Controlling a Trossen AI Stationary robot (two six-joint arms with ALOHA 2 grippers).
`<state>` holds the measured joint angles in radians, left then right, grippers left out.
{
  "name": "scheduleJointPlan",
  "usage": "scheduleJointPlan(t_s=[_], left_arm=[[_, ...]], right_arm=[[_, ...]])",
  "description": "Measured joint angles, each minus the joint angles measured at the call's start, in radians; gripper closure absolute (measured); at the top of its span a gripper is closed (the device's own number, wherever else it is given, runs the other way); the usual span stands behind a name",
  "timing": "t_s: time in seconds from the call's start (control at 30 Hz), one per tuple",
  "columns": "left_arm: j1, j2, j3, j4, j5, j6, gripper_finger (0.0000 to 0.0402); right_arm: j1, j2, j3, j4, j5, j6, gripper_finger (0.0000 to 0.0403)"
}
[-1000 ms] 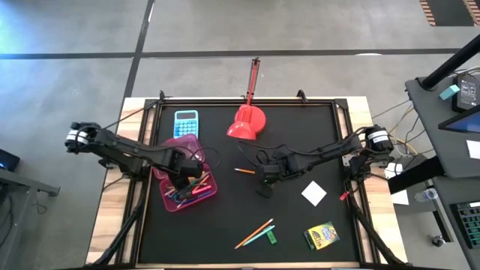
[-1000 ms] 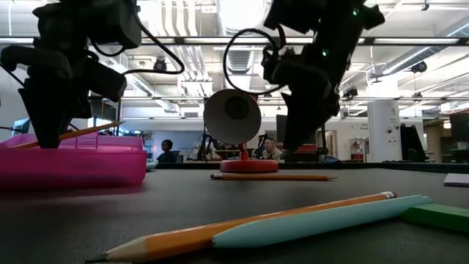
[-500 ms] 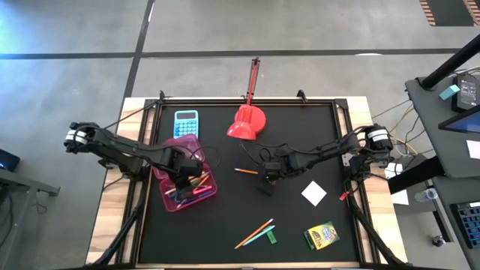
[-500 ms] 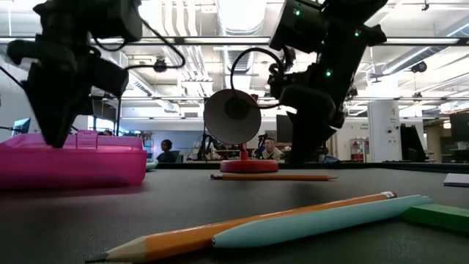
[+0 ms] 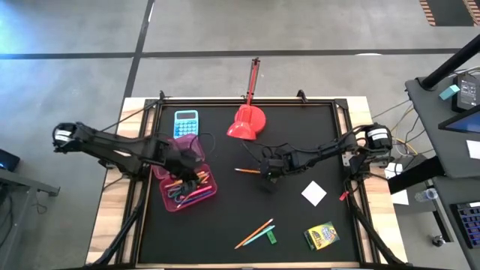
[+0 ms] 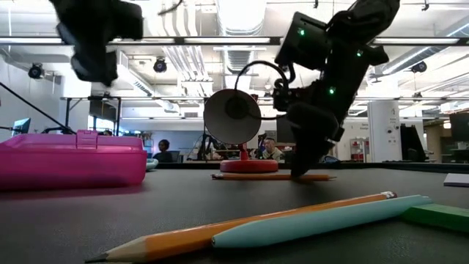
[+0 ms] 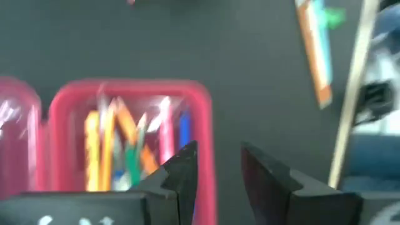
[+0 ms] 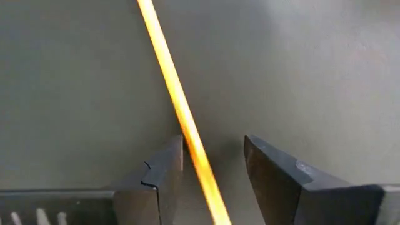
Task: Pack school essentials
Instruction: Put the orange pencil into the red supply box
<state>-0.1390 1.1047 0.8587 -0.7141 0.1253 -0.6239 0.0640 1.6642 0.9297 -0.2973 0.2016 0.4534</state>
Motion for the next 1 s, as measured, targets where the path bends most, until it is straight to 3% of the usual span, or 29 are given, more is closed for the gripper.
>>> scheduleJointPlan(t_s=[0.33,0.63,1.0], left_arm=[[0.0,-0.142,0.002,0.269,-0.002,0.0,0.0299],[0.0,-0.216,0.002,0.415,-0.003,0.001,0.0299],[0.0,-0.241,0.003,0.427,-0.003,0.001,0.0299]], right_arm=[[-0.001,0.0,-0.02,0.011,-0.002,-0.082,0.0275],[-0.002,-0.005,-0.056,0.02,-0.066,-0.114,0.0385],[0.001,-0.028,0.005,-0.049,-0.157,-0.113,0.0393]])
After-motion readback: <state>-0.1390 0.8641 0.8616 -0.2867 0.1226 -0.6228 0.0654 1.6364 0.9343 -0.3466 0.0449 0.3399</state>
